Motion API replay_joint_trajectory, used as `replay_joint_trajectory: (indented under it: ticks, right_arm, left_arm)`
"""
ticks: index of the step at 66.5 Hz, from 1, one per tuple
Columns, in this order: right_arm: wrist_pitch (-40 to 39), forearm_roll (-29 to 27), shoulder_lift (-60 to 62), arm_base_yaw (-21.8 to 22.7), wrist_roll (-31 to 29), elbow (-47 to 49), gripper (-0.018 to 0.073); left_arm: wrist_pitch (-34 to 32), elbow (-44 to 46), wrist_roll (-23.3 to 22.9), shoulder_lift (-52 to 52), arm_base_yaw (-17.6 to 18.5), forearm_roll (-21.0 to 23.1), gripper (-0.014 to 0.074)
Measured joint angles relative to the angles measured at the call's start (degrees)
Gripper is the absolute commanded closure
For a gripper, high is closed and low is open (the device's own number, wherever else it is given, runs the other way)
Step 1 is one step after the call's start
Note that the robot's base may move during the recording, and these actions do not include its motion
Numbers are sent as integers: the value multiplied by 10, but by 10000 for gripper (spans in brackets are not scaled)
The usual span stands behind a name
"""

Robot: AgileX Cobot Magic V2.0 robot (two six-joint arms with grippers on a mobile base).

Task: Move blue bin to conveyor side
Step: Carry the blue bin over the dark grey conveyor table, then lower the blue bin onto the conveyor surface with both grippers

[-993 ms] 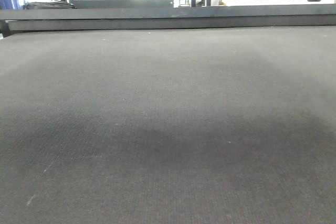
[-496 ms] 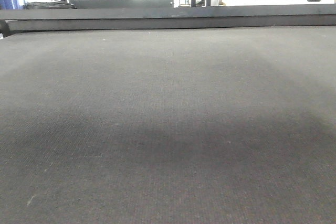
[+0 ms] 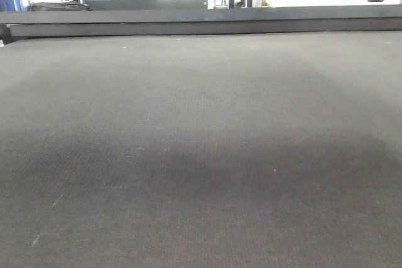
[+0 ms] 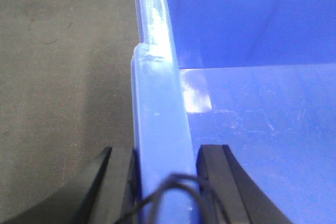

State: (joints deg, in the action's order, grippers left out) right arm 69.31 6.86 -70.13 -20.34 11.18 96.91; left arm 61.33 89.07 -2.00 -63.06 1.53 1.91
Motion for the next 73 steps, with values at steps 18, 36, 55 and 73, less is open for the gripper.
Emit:
replay_joint_trajectory:
  ticks: [18,36,55,73]
  right_arm:
    - [0,0,0,0,0,0,633]
    - [-1,0,0,0,0,0,633]
    - [-64,21,-41,0,2,0,633]
    - [-91,35,-144,2,2,0,633]
  left_arm:
    - [-1,0,0,0,0,0,592]
    - [-15,0,1,-2,0,0,592]
    - [-49,15,5,-74,0,-6,592]
    - [-59,27,6,-188,0,-19,592]
